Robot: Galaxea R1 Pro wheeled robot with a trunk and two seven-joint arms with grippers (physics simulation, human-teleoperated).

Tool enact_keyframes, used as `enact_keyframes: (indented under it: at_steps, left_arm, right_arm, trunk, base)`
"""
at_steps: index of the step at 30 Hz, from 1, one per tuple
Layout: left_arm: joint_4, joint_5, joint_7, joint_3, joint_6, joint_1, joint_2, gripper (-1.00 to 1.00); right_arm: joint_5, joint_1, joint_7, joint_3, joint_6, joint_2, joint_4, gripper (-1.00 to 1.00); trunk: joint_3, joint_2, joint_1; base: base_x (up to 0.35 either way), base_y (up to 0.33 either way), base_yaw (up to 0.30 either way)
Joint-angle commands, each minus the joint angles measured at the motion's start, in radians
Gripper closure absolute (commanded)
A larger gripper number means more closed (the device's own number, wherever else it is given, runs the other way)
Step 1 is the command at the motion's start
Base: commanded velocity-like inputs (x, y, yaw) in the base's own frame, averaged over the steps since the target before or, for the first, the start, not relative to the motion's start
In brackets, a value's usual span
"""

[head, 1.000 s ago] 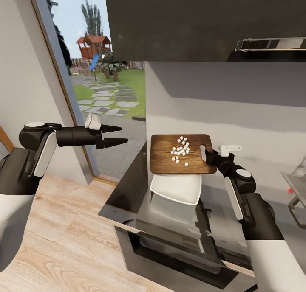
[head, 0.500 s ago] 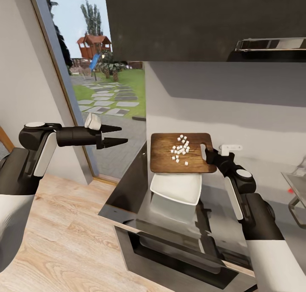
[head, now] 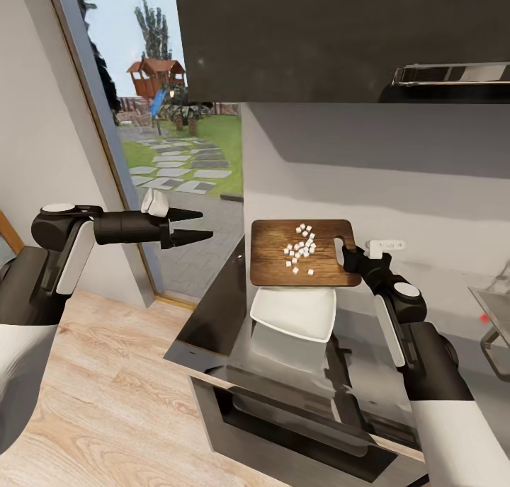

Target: In the kitchen, take the Vidalia onion out of the sink, dice it on the chopping board with the paring knife, put the diced onion into the bowl on the countertop, then place both the paring knife and the chopping board into the sink.

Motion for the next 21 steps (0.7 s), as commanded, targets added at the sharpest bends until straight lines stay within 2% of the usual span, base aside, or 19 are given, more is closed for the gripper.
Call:
enact_keyframes:
  at_steps: [1, 21]
  left_arm:
    - [0.000, 0.006, 0.001, -0.002, 0.007, -0.001, 0.001, -1.00]
    - [0.000, 0.006, 0.003, -0.002, 0.005, -0.001, 0.001, -1.00]
  right_arm:
    - [-0.006, -0.001, -0.003, 0.000, 0.005, 0.000, -0.001, 1.00]
    - [-0.006, -0.001, -0.003, 0.000, -0.030, -0.001, -0.002, 1.00]
  trunk:
    - [-0.001, -0.001, 0.000]
    - [-0.001, -0.001, 0.000]
  base:
    - [0.000, 0.000, 0.000]
    - [0.000, 0.000, 0.000]
